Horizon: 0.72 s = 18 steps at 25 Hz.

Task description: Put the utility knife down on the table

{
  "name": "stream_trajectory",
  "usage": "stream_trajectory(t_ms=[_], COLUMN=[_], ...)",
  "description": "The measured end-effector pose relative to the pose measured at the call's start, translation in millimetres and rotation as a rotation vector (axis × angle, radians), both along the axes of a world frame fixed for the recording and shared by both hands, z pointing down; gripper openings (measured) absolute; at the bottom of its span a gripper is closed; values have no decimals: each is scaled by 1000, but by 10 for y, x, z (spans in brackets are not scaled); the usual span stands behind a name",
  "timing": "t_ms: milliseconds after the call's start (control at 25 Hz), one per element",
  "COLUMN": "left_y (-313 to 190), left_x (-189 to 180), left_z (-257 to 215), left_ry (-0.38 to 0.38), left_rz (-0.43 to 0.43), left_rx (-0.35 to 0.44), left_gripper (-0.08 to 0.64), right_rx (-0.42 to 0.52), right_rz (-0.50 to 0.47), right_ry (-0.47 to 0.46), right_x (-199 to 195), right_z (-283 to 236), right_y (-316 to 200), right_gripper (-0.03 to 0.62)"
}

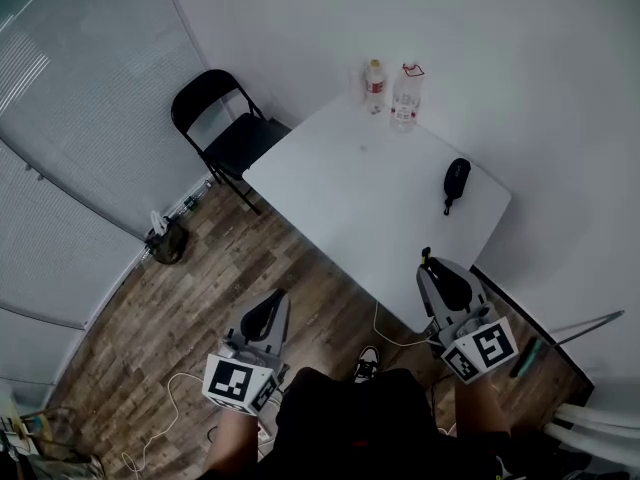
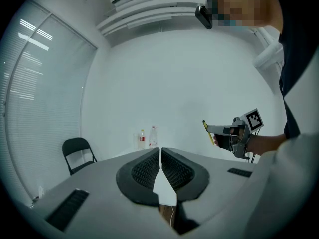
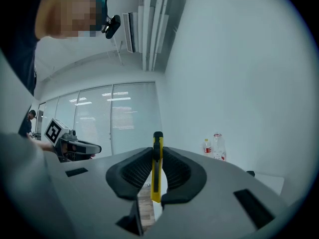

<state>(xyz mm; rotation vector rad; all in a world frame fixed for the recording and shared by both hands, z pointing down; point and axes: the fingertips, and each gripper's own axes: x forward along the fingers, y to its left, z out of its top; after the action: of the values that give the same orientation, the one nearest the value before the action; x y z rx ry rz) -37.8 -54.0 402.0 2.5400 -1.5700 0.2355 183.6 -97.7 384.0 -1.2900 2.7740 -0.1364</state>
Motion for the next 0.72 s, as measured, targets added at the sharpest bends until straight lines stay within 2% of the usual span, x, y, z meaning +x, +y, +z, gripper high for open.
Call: stream_trajectory(t_ms=[320, 720], left_y=[-451, -1311], left_x=[119, -316], left_z=[24, -5], left_ry=[-8, 30], left_rz=[62, 187], left_rx=[10, 42], left_gripper=[31, 31], right_rx=[-38, -22], right_rz=[53, 168], right_ry=[2, 66], right_x=[145, -325], right_z=[122, -33], right_y=[-330, -830], right_gripper=[75, 74])
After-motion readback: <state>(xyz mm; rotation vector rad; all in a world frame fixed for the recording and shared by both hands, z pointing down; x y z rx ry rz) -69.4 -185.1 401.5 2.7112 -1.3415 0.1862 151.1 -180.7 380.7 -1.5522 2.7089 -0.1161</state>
